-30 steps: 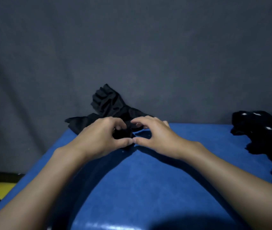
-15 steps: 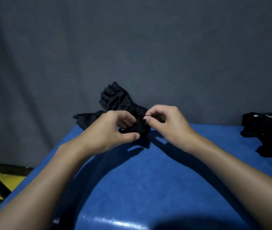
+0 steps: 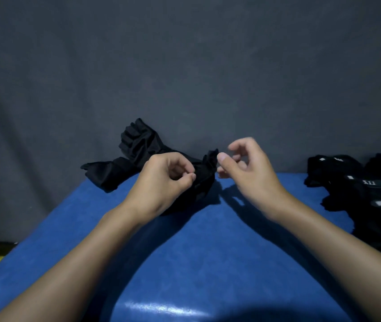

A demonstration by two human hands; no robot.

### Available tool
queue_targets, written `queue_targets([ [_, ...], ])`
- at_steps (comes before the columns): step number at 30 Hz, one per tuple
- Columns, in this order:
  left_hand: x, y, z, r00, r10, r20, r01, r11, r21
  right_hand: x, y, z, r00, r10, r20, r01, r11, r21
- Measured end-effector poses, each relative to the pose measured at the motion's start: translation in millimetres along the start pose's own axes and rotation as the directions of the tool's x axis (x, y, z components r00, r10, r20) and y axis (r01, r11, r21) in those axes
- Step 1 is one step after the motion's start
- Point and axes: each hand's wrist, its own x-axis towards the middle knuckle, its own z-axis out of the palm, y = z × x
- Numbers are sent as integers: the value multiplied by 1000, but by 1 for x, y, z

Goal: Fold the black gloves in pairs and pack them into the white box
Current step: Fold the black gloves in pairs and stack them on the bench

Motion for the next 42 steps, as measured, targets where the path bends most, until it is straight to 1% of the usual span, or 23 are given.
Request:
queue_targets([
  [2, 0, 4, 4, 997, -52, -63, 47, 995, -86, -8, 5, -2, 998, 58, 8, -58, 998, 12],
  [4, -1, 9, 9, 989, -127, -72, 108, 969, -223, -16, 6, -2, 992, 70, 105, -71, 997, 10],
  [7, -3, 19, 18, 980, -199, 24, 187, 870, -457, -25, 4, -4, 973, 19, 231, -29, 999, 41],
  [9, -5, 23, 23, 977, -202, 62, 205, 831, -517, -27, 5, -7, 968, -2, 252, -17, 997, 76],
  [10, -6, 24, 24, 978, -196, 71, 204, 823, -530, -27, 7, -9, 971, -6, 238, -10, 998, 66],
  [12, -7, 25, 27, 981, -175, 90, 195, 817, -543, -26, 9, -12, 984, -27, 176, 28, 1000, -5],
  [14, -8, 24, 29, 988, -142, 68, 156, 842, -516, -25, 13, -12, 995, -40, 86, 44, 998, -45],
  [16, -6, 20, 30, 993, -94, -71, 58, 912, -407, -23, 14, -14, 999, -30, 12, 30, 999, -30],
  [18, -3, 15, 27, 971, -45, -233, -8, 976, -219, -22, 14, -15, 1000, 4, 0, -4, 1000, 14],
  [19, -2, 13, 25, 962, -45, -269, 5, 989, -148, -22, 14, -16, 1000, 14, 5, -14, 999, 39],
  [20, -1, 10, 23, 964, -71, -256, 40, 991, -127, -22, 13, -18, 1000, 14, 10, -14, 998, 57],
  [21, -1, 8, 21, 971, -130, -198, 96, 981, -169, -22, 13, -18, 1000, 10, 13, -11, 998, 68],
  [23, 0, 7, 24, 963, -265, -56, 230, 908, -349, -21, 12, -20, 1000, 15, 27, -18, 996, 91],
  [24, 1, 7, 26, 952, -305, -13, 272, 869, -413, -22, 11, -21, 999, 17, 34, -22, 992, 124],
  [25, 2, 7, 27, 948, -319, -6, 285, 853, -437, -22, 10, -21, 999, 22, 43, -29, 986, 163],
  [27, 3, 8, 30, 950, -311, -39, 258, 846, -466, -23, 8, -23, 998, 36, 48, -45, 980, 192],
  [30, 3, 7, 30, 948, -297, -115, 208, 852, -480, -23, 9, -26, 998, 46, 34, -51, 982, 180],
  [32, 1, 9, 29, 948, -254, -190, 151, 889, -432, -23, 9, -28, 999, 43, 4, -43, 988, 146],
  [34, -2, 14, 30, 957, -172, -235, 77, 927, -366, -24, 6, -29, 999, 5, -41, -2, 997, 78],
  [36, -6, 22, 31, 974, -97, -204, 21, 938, -346, -25, 3, -28, 998, -21, -60, 23, 999, 38],
  [38, -9, 28, 34, 993, -48, -110, 6, 934, -358, -27, -1, -25, 999, -38, -24, 39, 999, 30],
  [40, -12, 33, 37, 997, -62, -34, 42, 905, -424, -30, -5, -21, 994, -87, 61, 87, 996, 4],
  [42, -13, 36, 39, 993, -120, -19, 94, 859, -504, -32, -5, -18, 978, -133, 161, 143, 988, -53],
])
